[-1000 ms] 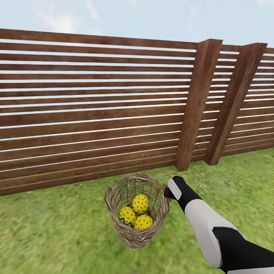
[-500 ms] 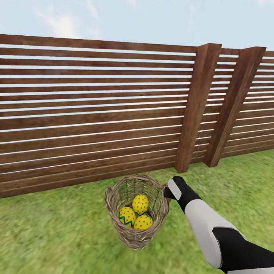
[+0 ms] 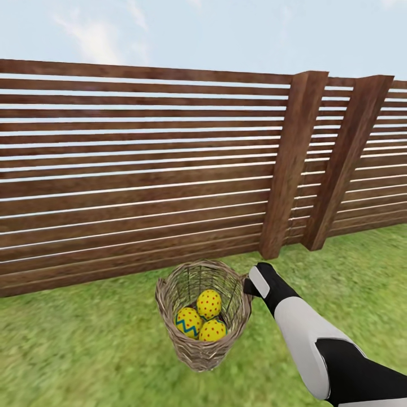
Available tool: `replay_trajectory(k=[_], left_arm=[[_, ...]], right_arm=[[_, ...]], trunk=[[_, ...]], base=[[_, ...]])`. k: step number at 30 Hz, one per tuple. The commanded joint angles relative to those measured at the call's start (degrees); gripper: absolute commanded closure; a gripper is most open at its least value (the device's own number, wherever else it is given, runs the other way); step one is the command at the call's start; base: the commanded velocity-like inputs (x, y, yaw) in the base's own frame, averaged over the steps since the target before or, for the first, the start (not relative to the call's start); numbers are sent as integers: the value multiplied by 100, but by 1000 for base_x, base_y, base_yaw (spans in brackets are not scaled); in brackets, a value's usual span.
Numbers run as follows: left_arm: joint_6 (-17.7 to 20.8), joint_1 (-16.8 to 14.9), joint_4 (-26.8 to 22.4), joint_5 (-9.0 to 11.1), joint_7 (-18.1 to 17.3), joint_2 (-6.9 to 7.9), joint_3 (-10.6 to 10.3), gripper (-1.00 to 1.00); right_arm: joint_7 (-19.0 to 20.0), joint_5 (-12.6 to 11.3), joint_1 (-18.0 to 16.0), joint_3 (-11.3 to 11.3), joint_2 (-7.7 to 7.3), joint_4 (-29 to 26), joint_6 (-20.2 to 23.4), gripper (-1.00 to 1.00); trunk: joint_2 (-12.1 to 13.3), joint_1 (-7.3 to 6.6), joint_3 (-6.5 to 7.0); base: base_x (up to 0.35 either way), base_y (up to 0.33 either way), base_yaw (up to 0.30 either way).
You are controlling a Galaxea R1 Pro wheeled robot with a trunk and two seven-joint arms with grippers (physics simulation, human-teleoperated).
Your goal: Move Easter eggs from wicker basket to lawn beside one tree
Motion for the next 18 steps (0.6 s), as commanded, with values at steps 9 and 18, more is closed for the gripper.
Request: replay_trajectory(k=[9, 18], left_arm=[[-401, -19, 411, 58, 27, 195, 29, -100], [-1452, -612, 2527, 228, 25, 719, 33, -100]], right_arm=[[-51, -92, 0, -39, 4, -9, -15, 100], [-51, -83, 0, -38, 4, -3, -21, 100]], trunk=[[360, -199, 158], [721, -396, 320]], base=[[0, 0, 0], [0, 0, 0]])
